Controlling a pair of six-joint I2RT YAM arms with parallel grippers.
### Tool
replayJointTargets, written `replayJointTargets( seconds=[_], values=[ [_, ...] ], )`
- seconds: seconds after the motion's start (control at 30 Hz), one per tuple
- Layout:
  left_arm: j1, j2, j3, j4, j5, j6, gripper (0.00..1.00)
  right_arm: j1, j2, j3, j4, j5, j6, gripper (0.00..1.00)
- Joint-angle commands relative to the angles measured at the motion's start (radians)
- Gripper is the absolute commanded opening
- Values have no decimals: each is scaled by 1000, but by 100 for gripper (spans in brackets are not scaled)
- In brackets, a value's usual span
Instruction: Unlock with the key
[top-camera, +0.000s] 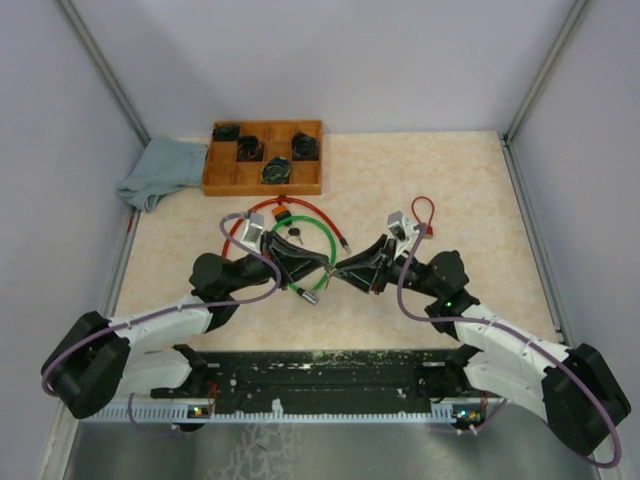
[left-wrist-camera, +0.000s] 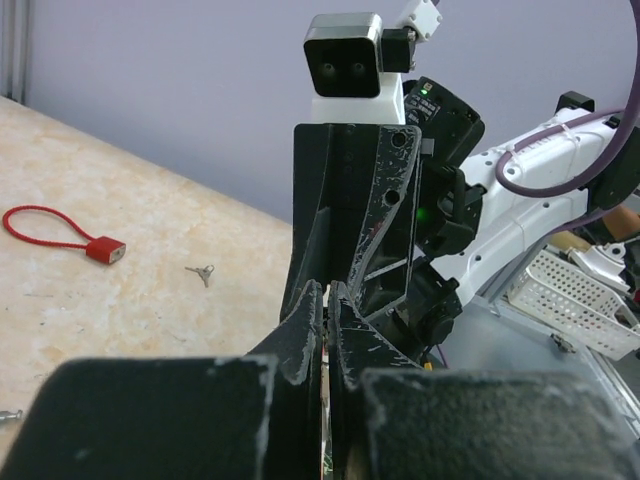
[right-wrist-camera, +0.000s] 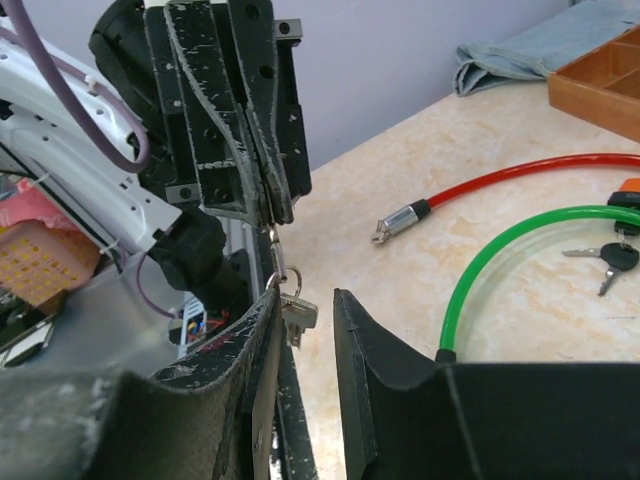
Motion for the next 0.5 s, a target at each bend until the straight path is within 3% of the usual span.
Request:
replayJointTargets(
  seconds=[0.0, 0.2, 0.47],
  values=[
    [-4, 27, -1, 80, -12, -45, 0, -6, 17, 1, 153, -55, 45, 27],
    [-4, 58, 7, 76, -19, -64, 0, -7, 21, -3, 185, -58, 54, 27],
    [-7, 79, 12, 126, 7, -107, 0, -7, 62, -2, 220, -63, 63, 14]
  ],
)
